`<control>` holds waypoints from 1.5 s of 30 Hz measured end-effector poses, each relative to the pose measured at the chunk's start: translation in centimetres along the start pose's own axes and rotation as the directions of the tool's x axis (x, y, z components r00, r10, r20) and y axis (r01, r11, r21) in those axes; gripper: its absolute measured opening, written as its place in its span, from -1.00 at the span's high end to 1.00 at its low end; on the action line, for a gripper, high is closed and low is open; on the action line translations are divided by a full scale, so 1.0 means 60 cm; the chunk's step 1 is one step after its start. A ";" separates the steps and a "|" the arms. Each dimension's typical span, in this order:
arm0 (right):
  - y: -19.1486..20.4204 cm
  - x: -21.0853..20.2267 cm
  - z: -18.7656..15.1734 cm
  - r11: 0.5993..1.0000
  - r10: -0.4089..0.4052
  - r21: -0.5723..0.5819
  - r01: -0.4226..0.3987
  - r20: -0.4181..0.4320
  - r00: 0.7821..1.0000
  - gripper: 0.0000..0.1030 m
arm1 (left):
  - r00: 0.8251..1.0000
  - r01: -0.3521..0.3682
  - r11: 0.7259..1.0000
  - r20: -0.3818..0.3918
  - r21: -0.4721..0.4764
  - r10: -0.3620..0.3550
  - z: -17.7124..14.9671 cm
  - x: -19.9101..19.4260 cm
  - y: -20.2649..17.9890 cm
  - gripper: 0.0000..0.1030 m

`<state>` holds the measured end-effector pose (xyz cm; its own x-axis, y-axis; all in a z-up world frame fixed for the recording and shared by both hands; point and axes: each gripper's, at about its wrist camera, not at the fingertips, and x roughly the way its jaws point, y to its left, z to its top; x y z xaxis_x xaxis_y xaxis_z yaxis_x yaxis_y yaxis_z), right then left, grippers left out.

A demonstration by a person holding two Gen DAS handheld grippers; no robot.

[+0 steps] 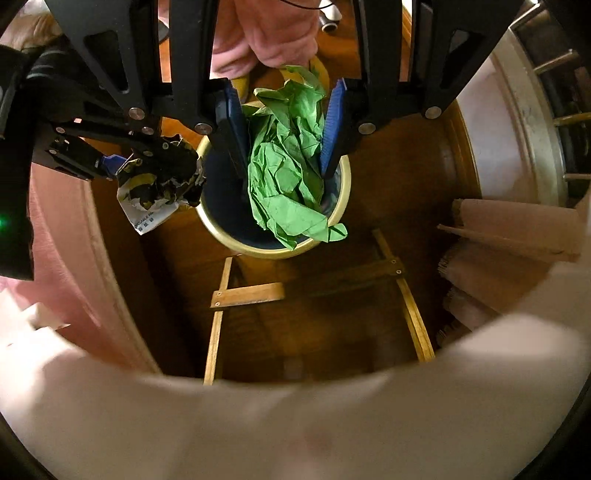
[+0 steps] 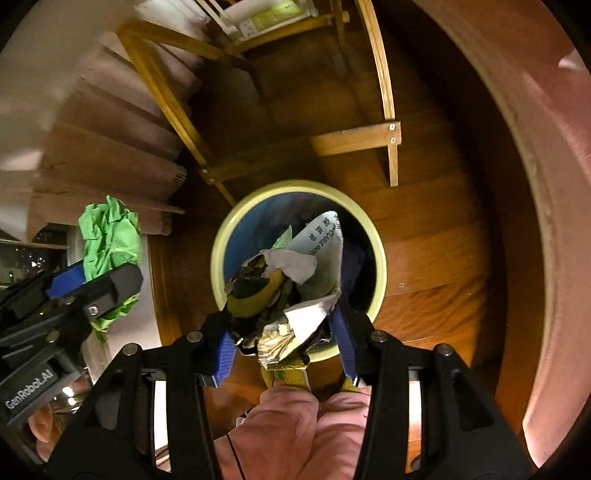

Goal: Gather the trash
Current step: 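Carry the green paper and snack wrapper down over the blue bin, then open both tools to drop the items and raise them from the bin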

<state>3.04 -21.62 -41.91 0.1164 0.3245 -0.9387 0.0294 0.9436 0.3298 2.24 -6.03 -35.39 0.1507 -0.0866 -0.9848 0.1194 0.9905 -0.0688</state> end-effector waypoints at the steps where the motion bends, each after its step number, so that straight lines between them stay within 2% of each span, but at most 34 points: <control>1: -0.002 0.012 0.002 1.000 -0.005 0.001 0.005 -0.005 1.000 0.14 | 1.000 -0.001 1.000 -0.003 0.000 0.001 -0.003 0.012 0.003 0.25; 2: -0.001 0.025 0.001 1.000 -0.006 0.003 0.007 -0.009 1.000 0.14 | 1.000 0.000 1.000 -0.006 -0.003 0.000 0.002 0.022 0.004 0.23; 5: -0.010 0.052 0.002 1.000 0.013 0.019 -0.012 -0.036 0.999 0.06 | 0.999 0.022 1.000 -0.023 -0.013 -0.023 0.006 0.050 0.013 0.03; 7: -0.014 0.066 0.001 1.000 0.014 0.017 -0.013 -0.051 0.999 -0.05 | 1.000 0.020 1.000 -0.019 -0.013 -0.020 0.015 0.064 0.012 -0.31; 10: -0.014 0.070 -0.002 1.000 0.003 0.012 -0.002 -0.053 0.999 -0.22 | 1.000 0.015 1.000 -0.017 -0.015 -0.015 0.016 0.079 0.017 -0.66; 14: -0.012 0.069 -0.003 1.000 -0.012 0.007 0.013 -0.049 0.999 -0.29 | 1.000 0.003 1.000 -0.011 -0.015 -0.003 0.017 0.086 0.018 -0.67; 19: -0.010 0.051 -0.002 1.000 -0.023 0.013 0.023 -0.032 0.999 -0.30 | 1.000 -0.011 1.000 0.012 -0.015 0.011 0.018 0.060 0.017 -0.68; 29: 0.006 -0.046 -0.001 0.998 -0.035 0.061 0.035 0.011 0.999 -0.31 | 0.998 -0.027 0.999 0.054 -0.024 0.028 0.024 -0.041 0.011 -0.68; 34: 0.018 -0.129 -0.003 0.996 -0.040 0.084 0.038 0.023 0.999 -0.31 | 0.996 -0.027 0.999 0.078 -0.031 0.029 0.032 -0.128 0.002 -0.68; 45: 0.093 -0.359 0.001 0.997 -0.025 0.069 0.017 0.117 0.993 -0.31 | 0.977 -0.004 1.000 0.212 0.013 0.001 0.061 -0.400 -0.004 -0.68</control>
<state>0.76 -23.33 -19.86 0.2310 0.2911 -0.9284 0.0997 0.9421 0.3202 2.21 -4.57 -11.18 0.3555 -0.1063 -0.9286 0.1312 0.9894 -0.0631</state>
